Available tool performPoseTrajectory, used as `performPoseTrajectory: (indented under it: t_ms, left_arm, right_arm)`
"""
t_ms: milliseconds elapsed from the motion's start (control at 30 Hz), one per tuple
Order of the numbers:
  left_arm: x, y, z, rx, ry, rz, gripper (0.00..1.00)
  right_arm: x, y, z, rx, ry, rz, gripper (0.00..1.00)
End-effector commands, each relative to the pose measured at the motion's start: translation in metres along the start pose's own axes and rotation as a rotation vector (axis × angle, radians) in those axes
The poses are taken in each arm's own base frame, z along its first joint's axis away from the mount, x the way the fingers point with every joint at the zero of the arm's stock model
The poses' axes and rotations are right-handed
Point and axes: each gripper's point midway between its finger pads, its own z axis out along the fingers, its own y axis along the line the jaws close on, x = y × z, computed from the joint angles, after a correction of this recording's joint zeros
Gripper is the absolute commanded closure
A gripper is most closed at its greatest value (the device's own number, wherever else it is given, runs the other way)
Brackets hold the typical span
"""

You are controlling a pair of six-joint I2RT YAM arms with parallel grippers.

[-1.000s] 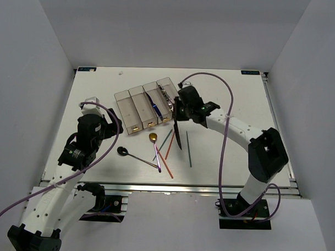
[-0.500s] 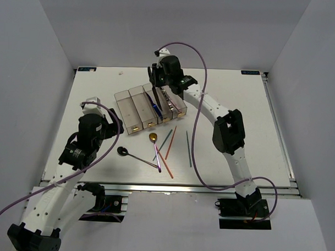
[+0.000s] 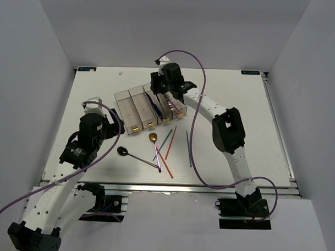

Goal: Sort the eating utensils into containers

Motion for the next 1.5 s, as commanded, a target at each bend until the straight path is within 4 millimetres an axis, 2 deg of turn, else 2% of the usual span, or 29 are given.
performPoseTrajectory:
  t_ms: [0, 33, 67, 100, 133, 200, 233, 267, 300, 333, 367, 400, 433, 467, 500, 567, 633, 700, 967, 1167, 1467]
  left_arm:
    - [0.000, -0.002, 0.000, 0.011, 0.000, 0.007, 0.02]
    - [0.000, -0.001, 0.000, 0.003, -0.002, 0.006, 0.02]
    - [-0.001, 0.000, 0.000, -0.003, -0.003, 0.003, 0.02]
    - [-0.001, 0.002, -0.001, -0.017, -0.003, 0.002, 0.02]
    - [-0.004, 0.008, -0.002, -0.051, -0.017, -0.008, 0.02]
    - [-0.007, 0.014, -0.004, -0.085, -0.034, -0.018, 0.02]
    - [-0.010, 0.021, -0.004, -0.124, -0.049, -0.029, 0.02]
    - [-0.011, 0.025, -0.004, -0.148, -0.054, -0.032, 0.02]
    - [-0.011, 0.029, -0.005, -0.179, -0.050, -0.042, 0.02]
    - [-0.011, 0.034, -0.005, -0.206, -0.051, -0.044, 0.02]
    - [-0.013, 0.040, -0.006, -0.248, -0.064, -0.045, 0.02]
    - [-0.013, 0.045, -0.007, -0.274, -0.065, -0.049, 0.02]
    - [-0.014, 0.047, -0.009, -0.289, -0.073, -0.062, 0.02]
    - [-0.016, 0.051, -0.010, -0.306, -0.081, -0.064, 0.02]
    - [-0.018, 0.051, -0.012, -0.303, -0.094, -0.071, 0.02]
    - [-0.015, 0.044, -0.010, -0.258, -0.087, -0.062, 0.02]
    - [-0.013, 0.034, -0.008, -0.197, -0.073, -0.051, 0.02]
    - [-0.013, 0.033, -0.009, -0.191, -0.073, -0.052, 0.02]
    - [-0.011, 0.026, -0.006, -0.149, -0.063, -0.044, 0.02]
    - [-0.003, 0.020, 0.001, -0.125, -0.017, -0.018, 0.02]
    - [-0.003, 0.016, 0.001, -0.101, -0.014, -0.015, 0.02]
  right_arm:
    - [-0.044, 0.007, -0.010, -0.016, -0.099, -0.023, 0.29]
    - [-0.059, 0.010, -0.019, -0.019, -0.123, -0.019, 0.15]
    - [-0.061, 0.011, -0.025, -0.018, -0.113, -0.012, 0.11]
    - [-0.068, 0.014, -0.034, -0.021, -0.119, -0.010, 0.11]
    - [-0.081, 0.018, -0.056, -0.019, -0.136, -0.008, 0.11]
    - [-0.074, 0.015, -0.081, 0.032, -0.091, 0.038, 0.11]
    - [-0.070, 0.018, -0.105, 0.072, -0.071, 0.061, 0.11]
    - [-0.057, 0.019, -0.117, 0.108, -0.030, 0.104, 0.11]
    - [-0.045, 0.035, -0.143, 0.123, 0.020, 0.105, 0.11]
    - [-0.029, 0.033, -0.153, 0.186, 0.047, 0.101, 0.11]
    - [0.018, 0.032, -0.156, 0.223, 0.144, 0.085, 0.11]
    - [0.035, 0.038, -0.165, 0.239, 0.172, 0.097, 0.12]
    - [0.042, 0.053, -0.179, 0.235, 0.165, 0.085, 0.15]
    - [0.077, 0.053, -0.182, 0.246, 0.229, 0.076, 0.23]
    - [0.086, 0.058, -0.186, 0.244, 0.235, 0.100, 0.30]
    - [0.107, 0.073, -0.185, 0.218, 0.264, 0.092, 0.42]
    - [0.127, 0.086, -0.180, 0.203, 0.307, 0.072, 0.45]
    - [0.140, 0.094, -0.171, 0.210, 0.349, 0.053, 0.53]
    - [0.178, 0.111, -0.139, 0.207, 0.435, 0.034, 0.58]
    - [0.189, 0.115, -0.129, 0.203, 0.443, 0.045, 0.58]
    - [0.197, 0.121, -0.114, 0.181, 0.453, 0.058, 0.62]
